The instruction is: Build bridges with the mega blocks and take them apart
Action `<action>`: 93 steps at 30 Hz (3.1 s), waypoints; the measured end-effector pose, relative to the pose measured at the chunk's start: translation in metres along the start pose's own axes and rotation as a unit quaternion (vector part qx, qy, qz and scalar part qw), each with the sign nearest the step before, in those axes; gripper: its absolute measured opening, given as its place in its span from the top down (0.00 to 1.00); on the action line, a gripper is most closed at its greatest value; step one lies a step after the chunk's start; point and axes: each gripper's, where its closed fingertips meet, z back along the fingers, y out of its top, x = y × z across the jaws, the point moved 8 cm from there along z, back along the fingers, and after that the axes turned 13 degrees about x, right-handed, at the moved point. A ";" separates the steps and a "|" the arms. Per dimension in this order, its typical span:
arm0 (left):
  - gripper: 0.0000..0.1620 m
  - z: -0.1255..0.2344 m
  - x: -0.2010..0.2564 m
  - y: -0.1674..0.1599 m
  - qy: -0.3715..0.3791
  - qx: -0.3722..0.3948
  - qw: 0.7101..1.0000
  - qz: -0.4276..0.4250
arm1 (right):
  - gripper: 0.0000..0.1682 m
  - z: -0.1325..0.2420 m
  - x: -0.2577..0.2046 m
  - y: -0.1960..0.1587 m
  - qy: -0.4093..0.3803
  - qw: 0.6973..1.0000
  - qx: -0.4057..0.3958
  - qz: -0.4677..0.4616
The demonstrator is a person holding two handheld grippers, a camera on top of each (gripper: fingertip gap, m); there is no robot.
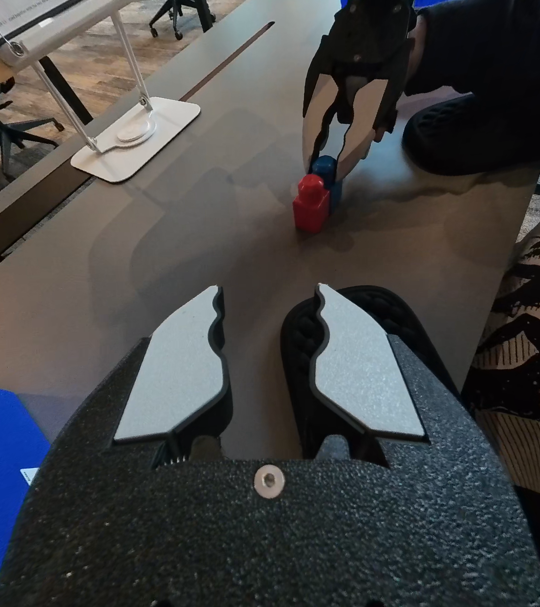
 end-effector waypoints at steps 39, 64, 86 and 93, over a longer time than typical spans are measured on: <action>0.67 0.082 -0.188 -0.016 0.095 -0.090 0.989 -0.070 | 0.70 0.085 -0.019 0.022 -0.121 0.991 0.048 -0.015; 0.81 0.029 -0.288 -0.122 -0.065 -0.106 0.987 -0.099 | 0.71 0.100 -0.022 0.049 -0.212 0.977 -0.008 -0.011; 0.82 0.080 -0.219 0.051 -0.024 -0.034 0.974 -0.222 | 0.71 0.015 0.007 0.132 -0.129 0.989 0.043 0.064; 0.82 0.018 -0.156 0.095 -0.067 0.031 0.964 -0.255 | 0.69 -0.004 0.001 0.153 -0.137 0.986 0.066 0.070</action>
